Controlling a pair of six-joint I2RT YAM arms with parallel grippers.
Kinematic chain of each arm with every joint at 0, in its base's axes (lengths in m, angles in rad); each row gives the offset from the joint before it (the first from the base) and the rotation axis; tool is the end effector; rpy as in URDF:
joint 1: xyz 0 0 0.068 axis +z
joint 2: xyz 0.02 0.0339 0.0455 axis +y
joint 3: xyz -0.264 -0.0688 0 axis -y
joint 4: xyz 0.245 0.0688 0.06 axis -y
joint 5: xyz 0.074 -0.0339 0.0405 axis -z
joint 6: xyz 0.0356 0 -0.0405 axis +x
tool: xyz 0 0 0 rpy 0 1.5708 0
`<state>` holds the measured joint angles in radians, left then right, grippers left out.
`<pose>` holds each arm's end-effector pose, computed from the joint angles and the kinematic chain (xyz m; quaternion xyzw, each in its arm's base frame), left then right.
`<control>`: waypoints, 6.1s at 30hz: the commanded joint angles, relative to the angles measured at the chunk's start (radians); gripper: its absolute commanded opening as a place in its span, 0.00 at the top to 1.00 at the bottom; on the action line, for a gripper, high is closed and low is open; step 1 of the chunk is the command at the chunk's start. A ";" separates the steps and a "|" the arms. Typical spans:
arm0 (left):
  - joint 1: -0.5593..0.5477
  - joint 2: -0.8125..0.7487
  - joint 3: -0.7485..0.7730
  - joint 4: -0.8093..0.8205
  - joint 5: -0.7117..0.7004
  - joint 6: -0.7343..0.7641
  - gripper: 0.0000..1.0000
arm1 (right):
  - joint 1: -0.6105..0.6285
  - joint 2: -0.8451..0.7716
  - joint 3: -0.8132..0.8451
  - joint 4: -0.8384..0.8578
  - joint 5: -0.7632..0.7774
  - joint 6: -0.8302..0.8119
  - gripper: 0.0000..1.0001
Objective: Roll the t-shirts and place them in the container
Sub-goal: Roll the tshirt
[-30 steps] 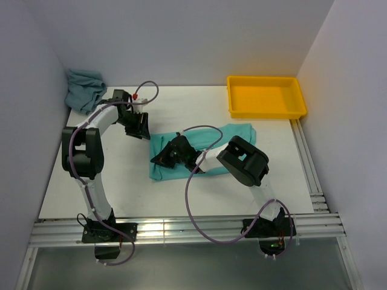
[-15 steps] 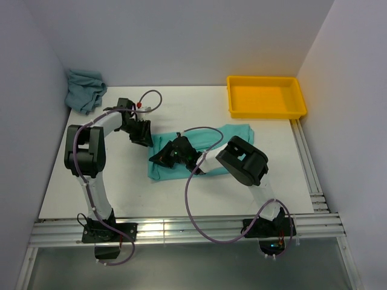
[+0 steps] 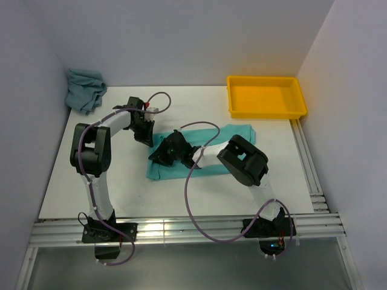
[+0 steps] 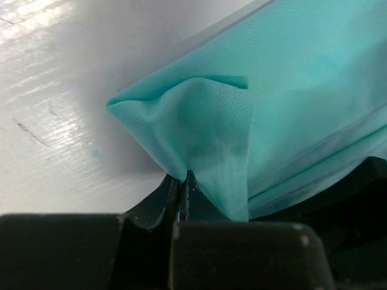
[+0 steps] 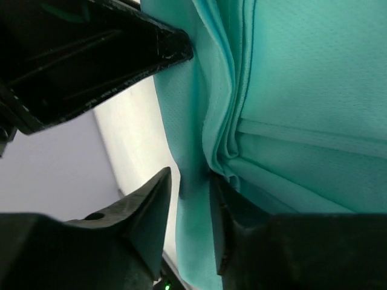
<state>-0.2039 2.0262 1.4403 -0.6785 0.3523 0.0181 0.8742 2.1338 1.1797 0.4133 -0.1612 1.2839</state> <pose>0.3949 -0.0942 0.1627 0.1344 0.9640 -0.1864 0.1335 0.2812 0.3451 0.1154 0.1376 0.8574 0.4658 0.1700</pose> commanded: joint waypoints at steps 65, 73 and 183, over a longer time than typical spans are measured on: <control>-0.060 0.014 0.074 -0.041 -0.136 0.000 0.99 | 0.232 -0.038 0.269 -0.653 0.345 -0.156 0.94; -0.057 0.014 0.104 -0.056 -0.121 0.008 0.94 | 0.155 -0.150 -0.119 -0.079 0.141 -0.020 1.00; -0.107 0.023 0.092 -0.199 -0.110 -0.056 1.00 | 0.279 0.181 0.681 -1.087 0.638 -0.238 0.61</control>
<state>-0.3016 2.0422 1.4929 -0.8631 0.2550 -0.0223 1.1416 2.2688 1.8046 -0.6163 0.4370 1.0534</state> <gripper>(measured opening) 0.074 0.390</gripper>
